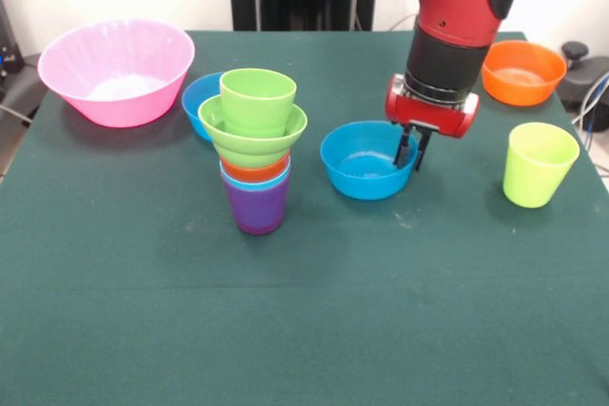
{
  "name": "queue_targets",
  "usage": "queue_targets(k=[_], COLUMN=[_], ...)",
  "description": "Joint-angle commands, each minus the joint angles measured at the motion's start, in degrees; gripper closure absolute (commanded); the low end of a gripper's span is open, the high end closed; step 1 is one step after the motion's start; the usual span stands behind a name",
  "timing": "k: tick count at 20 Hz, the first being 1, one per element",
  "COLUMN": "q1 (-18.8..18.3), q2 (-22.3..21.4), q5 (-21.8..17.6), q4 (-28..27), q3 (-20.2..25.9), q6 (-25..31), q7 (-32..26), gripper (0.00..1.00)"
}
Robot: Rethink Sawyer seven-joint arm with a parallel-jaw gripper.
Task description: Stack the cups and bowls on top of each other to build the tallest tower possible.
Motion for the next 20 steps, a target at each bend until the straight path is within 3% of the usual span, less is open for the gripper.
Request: queue_targets(k=[1, 6, 13, 20], q1=[-0.3, -1.2, -1.8, -2.2], q2=[1.9, -0.3, -6.7, -9.2], q5=[-0.9, -0.4, 0.7, 0.2], q4=[1.7, -0.1, -7.6, -10.9], q3=[4.6, 4.7, 3.7, 4.2], q6=[2.5, 7.8, 26.5, 36.8], q7=[4.8, 3.0, 0.9, 1.6], gripper=[1.00, 1.00, 1.00, 1.00])
